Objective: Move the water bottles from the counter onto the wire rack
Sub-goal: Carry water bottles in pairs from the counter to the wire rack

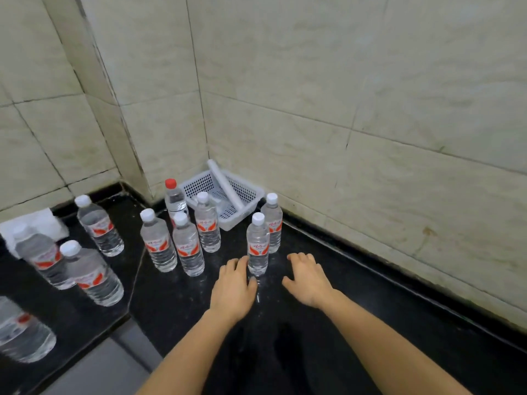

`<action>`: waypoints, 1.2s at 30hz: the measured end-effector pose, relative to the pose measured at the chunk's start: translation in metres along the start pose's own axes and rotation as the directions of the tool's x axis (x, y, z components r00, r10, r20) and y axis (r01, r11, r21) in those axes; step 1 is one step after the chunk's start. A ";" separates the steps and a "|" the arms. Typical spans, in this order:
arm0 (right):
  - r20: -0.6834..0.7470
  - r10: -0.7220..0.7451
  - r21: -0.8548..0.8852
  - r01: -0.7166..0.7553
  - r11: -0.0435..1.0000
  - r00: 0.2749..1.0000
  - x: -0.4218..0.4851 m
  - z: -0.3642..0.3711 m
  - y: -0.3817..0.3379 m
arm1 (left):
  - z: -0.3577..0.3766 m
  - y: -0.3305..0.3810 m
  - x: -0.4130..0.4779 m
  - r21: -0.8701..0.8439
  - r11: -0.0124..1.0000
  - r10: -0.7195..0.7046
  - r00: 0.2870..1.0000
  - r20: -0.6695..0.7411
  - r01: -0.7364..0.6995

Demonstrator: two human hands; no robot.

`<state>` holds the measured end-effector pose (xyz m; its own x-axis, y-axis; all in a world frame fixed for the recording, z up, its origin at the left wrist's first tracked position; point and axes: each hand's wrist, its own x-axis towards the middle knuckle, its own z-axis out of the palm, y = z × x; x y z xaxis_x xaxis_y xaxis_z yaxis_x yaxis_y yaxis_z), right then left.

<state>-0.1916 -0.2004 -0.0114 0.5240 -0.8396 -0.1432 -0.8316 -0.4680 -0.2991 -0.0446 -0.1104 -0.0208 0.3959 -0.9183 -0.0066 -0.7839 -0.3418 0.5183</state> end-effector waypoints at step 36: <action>-0.237 0.249 0.305 -0.171 0.937 0.939 0.074 -0.045 0.018 | -0.021 0.017 0.117 -0.107 0.902 0.421 0.907 0.002 -0.418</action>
<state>-0.1756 -0.2835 0.0154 0.2417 -0.9702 0.0148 -0.8125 -0.2107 -0.5435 -0.0012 -0.2194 0.0049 0.0281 -0.9772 0.2106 -0.8218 0.0973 0.5614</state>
